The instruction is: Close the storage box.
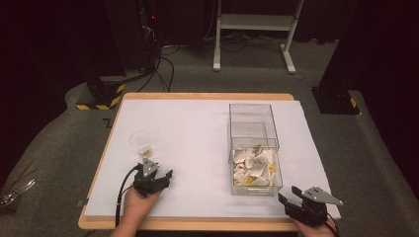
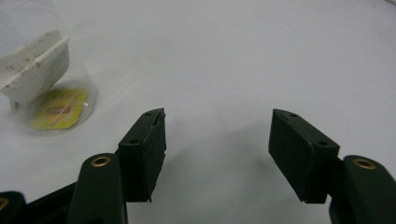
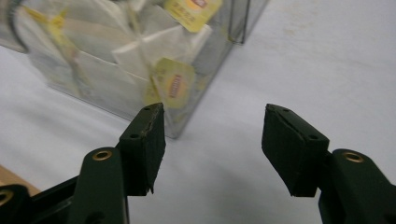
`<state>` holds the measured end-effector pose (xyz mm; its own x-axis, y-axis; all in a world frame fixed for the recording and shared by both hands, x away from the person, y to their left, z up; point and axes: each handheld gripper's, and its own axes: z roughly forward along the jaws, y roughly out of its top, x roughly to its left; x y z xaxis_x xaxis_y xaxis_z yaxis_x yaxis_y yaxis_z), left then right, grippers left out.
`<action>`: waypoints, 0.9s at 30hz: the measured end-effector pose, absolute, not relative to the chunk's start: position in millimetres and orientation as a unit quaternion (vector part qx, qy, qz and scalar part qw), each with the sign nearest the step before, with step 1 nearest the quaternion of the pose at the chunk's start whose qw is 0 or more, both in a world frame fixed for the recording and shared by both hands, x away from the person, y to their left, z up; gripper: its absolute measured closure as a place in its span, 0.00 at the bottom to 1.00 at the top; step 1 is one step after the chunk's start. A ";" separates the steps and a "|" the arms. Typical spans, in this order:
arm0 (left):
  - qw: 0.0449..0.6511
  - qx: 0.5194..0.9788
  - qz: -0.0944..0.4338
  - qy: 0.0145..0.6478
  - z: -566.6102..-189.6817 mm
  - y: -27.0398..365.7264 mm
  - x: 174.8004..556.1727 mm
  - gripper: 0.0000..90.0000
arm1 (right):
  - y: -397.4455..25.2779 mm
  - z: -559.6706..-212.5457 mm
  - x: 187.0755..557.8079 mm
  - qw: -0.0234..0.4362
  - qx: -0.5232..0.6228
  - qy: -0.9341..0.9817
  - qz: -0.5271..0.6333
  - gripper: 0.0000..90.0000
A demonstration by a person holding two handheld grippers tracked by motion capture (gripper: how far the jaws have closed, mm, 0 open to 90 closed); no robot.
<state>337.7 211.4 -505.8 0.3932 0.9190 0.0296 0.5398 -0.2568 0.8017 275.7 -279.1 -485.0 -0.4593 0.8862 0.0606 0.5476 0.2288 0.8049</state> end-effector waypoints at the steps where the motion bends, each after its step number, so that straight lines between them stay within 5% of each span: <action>1: 0.367 0.750 0.260 0.484 -505.6 212.2 337.6 0.41 | -276.8 -484.9 275.9 0.210 0.470 0.757 0.402 0.42; 27: 0.369 0.749 0.262 0.484 -505.5 211.6 335.8 0.41 | -247.4 -478.2 280.6 0.215 0.432 0.756 0.442 0.35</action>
<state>335.8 211.6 -505.5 0.3935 0.9187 0.0350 0.5323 -0.2587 0.8061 280.6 -247.4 -478.2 -0.5338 0.8436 0.0581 0.4635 0.2345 0.8545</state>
